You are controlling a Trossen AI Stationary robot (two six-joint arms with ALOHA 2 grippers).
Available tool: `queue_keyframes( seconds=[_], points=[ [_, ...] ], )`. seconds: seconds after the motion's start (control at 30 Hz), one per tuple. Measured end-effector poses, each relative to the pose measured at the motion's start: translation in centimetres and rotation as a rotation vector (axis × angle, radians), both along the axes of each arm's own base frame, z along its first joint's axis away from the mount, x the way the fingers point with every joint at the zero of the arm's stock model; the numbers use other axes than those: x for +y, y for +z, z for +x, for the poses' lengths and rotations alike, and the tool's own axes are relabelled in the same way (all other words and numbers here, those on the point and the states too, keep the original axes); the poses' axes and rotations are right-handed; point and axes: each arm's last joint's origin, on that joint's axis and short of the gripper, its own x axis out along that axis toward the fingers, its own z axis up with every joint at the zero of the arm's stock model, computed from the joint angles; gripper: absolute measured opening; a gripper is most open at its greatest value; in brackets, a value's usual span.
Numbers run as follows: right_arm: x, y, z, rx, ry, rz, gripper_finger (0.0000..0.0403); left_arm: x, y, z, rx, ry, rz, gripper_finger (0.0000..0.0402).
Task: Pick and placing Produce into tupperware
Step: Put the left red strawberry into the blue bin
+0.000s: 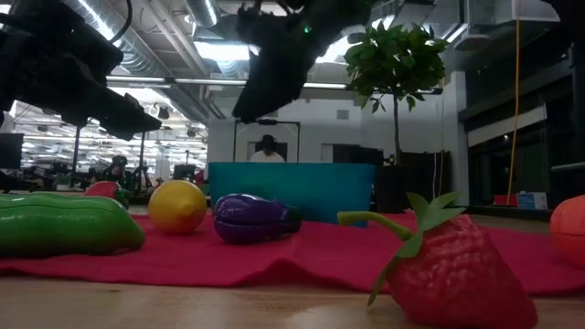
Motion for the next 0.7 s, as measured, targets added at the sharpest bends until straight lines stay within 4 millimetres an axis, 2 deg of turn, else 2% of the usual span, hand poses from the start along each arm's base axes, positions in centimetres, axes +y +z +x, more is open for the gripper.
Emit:
queue_keyframes(
  seconds=[0.07, 0.2, 0.27, 0.33, 0.5, 0.63, 0.7],
  points=[
    [0.2, 0.1, 0.1, -0.019, -0.005, 0.009, 0.0267, 0.0, 0.0, 0.0, 0.002, -0.005, 0.011, 0.0255],
    [0.9, -1.9, 0.0, -0.073, 0.002, 0.014, 0.0267, -0.2, -0.1, 0.0, 0.009, -0.023, 0.012, 0.0255],
    [1.0, -2.4, -0.7, -0.085, -0.007, 0.029, 0.0267, -0.4, -0.1, -0.1, 0.011, -0.034, 0.013, 0.0255],
    [1.0, -1.9, -1.5, -0.141, -0.019, 0.047, 0.0267, -0.5, -0.2, -0.1, 0.019, -0.043, 0.015, 0.0255],
    [1.0, 0.5, -4.7, -0.300, -0.003, 0.034, 0.0267, -0.6, -0.3, -0.1, 0.026, -0.056, 0.015, 0.0255],
    [1.0, 1.1, -8.1, -0.386, 0.002, 0.041, 0.0267, -0.6, -0.2, -0.1, 0.024, -0.056, 0.015, 0.0255],
    [0.9, 0.8, -9.9, -0.440, -0.014, 0.065, 0.0267, -0.6, -0.2, -0.1, 0.024, -0.055, 0.015, 0.0255]
  ],
)
